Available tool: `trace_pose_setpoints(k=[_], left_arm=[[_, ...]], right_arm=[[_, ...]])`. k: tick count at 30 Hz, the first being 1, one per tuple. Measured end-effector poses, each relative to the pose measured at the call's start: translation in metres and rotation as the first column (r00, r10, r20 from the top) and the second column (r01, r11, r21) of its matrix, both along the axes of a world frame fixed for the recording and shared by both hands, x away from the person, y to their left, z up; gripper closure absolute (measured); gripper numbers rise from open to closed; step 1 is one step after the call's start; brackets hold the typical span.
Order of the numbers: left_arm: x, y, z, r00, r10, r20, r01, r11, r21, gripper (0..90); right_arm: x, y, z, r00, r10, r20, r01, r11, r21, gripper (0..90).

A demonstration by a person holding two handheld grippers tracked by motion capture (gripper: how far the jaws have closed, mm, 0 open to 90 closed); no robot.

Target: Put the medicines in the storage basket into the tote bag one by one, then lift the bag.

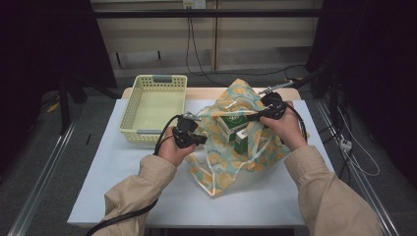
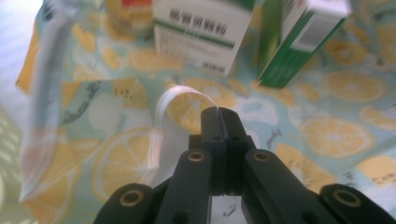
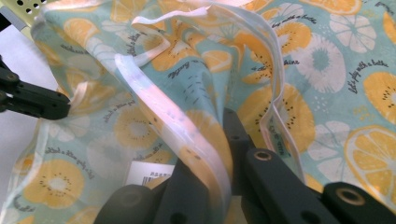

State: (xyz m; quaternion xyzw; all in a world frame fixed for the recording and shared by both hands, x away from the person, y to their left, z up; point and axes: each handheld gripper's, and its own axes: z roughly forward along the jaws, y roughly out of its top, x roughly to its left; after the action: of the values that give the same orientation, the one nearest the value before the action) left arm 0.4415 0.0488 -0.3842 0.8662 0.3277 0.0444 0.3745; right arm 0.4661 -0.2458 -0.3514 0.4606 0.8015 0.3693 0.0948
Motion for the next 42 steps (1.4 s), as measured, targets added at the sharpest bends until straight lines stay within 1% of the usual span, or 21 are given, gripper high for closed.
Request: trace_pose_setpoints(k=[1, 3, 6, 7, 8, 9, 10, 13, 19, 21, 25, 27, 30, 33, 35, 37, 39, 42], left_arm=[[0.001, -0.001, 0.004, 1.0000, -0.005, -0.001, 0.005, 1.0000, 0.002, 90.0], [0.003, -0.004, 0.014, 0.9999, -0.002, 0.010, 0.002, 1.0000, -0.001, 90.0], [0.007, -0.005, 0.033, 0.9994, -0.003, 0.036, 0.004, 1.0000, -0.007, 90.0], [0.007, -0.006, 0.039, 0.9989, 0.005, 0.047, -0.004, 0.9999, -0.013, 90.0], [0.009, -0.006, 0.044, 0.9985, 0.003, 0.054, -0.002, 0.9999, -0.016, 90.0], [0.010, -0.006, 0.049, 0.9982, 0.007, 0.059, -0.006, 0.9998, -0.019, 90.0], [0.012, -0.007, 0.054, 0.9983, 0.008, 0.058, -0.006, 0.9995, -0.032, 90.0], [0.017, -0.007, 0.070, 0.9972, 0.016, 0.072, -0.013, 0.9990, -0.042, 90.0], [0.029, -0.009, 0.099, 0.9952, 0.024, 0.095, -0.016, 0.9970, -0.076, 90.0], [0.032, -0.011, 0.108, 0.9950, 0.024, 0.097, -0.016, 0.9960, -0.088, 90.0], [0.038, -0.014, 0.126, 0.9934, 0.027, 0.112, -0.015, 0.9944, -0.104, 90.0], [0.041, -0.016, 0.135, 0.9922, 0.030, 0.121, -0.018, 0.9942, -0.106, 90.0], [0.046, -0.020, 0.147, 0.9911, 0.029, 0.130, -0.016, 0.9949, -0.099, 90.0], [0.050, -0.024, 0.159, 0.9895, 0.033, 0.141, -0.017, 0.9939, -0.109, 90.0], [0.054, -0.025, 0.170, 0.9879, 0.034, 0.151, -0.016, 0.9925, -0.121, 90.0], [0.057, -0.025, 0.178, 0.9861, 0.041, 0.161, -0.019, 0.9906, -0.135, 90.0], [0.059, -0.027, 0.183, 0.9866, 0.037, 0.159, -0.014, 0.9896, -0.143, 90.0], [0.059, -0.029, 0.182, 0.9892, 0.019, 0.145, 0.000, 0.9911, -0.133, 90.0]], right_arm=[[0.000, -0.001, 0.000, 1.0000, 0.000, 0.002, 0.000, 1.000, 0.001, 90.0], [-0.001, -0.002, 0.001, 1.0000, -0.003, 0.003, 0.003, 1.000, 0.000, 90.0], [0.000, -0.005, 0.004, 1.0000, -0.005, 0.003, 0.005, 1.000, -0.002, 90.0], [0.000, -0.005, 0.006, 1.0000, -0.005, 0.006, 0.005, 1.000, -0.003, 90.0], [0.001, -0.005, 0.008, 0.9999, -0.006, 0.009, 0.006, 1.000, -0.001, 90.0], [0.001, -0.006, 0.010, 0.9999, -0.007, 0.013, 0.007, 1.000, -0.001, 90.0], [0.002, -0.005, 0.012, 0.9998, -0.006, 0.017, 0.006, 1.000, -0.001, 90.0], [0.003, -0.004, 0.019, 0.9997, -0.005, 0.023, 0.005, 1.000, -0.005, 90.0], [0.007, -0.003, 0.038, 0.9988, -0.008, 0.048, 0.009, 1.000, -0.009, 90.0], [0.008, -0.003, 0.044, 0.9985, -0.007, 0.055, 0.007, 1.000, -0.010, 90.0], [0.010, -0.003, 0.055, 0.9977, -0.008, 0.067, 0.008, 1.000, -0.008, 90.0], [0.011, -0.003, 0.062, 0.9972, -0.007, 0.074, 0.008, 1.000, -0.014, 90.0], [0.013, -0.004, 0.074, 0.9956, -0.010, 0.093, 0.011, 1.000, -0.010, 90.0], [0.015, -0.006, 0.086, 0.9936, -0.014, 0.112, 0.016, 1.000, -0.011, 90.0], [0.016, -0.007, 0.096, 0.9904, -0.025, 0.136, 0.026, 1.000, -0.008, 90.0], [0.017, -0.009, 0.106, 0.9881, -0.032, 0.151, 0.032, 0.999, -0.001, 90.0], [0.017, -0.011, 0.113, 0.9869, -0.036, 0.157, 0.036, 0.999, 0.002, 90.0], [0.018, -0.013, 0.115, 0.9872, -0.033, 0.156, 0.031, 0.999, 0.014, 90.0]])
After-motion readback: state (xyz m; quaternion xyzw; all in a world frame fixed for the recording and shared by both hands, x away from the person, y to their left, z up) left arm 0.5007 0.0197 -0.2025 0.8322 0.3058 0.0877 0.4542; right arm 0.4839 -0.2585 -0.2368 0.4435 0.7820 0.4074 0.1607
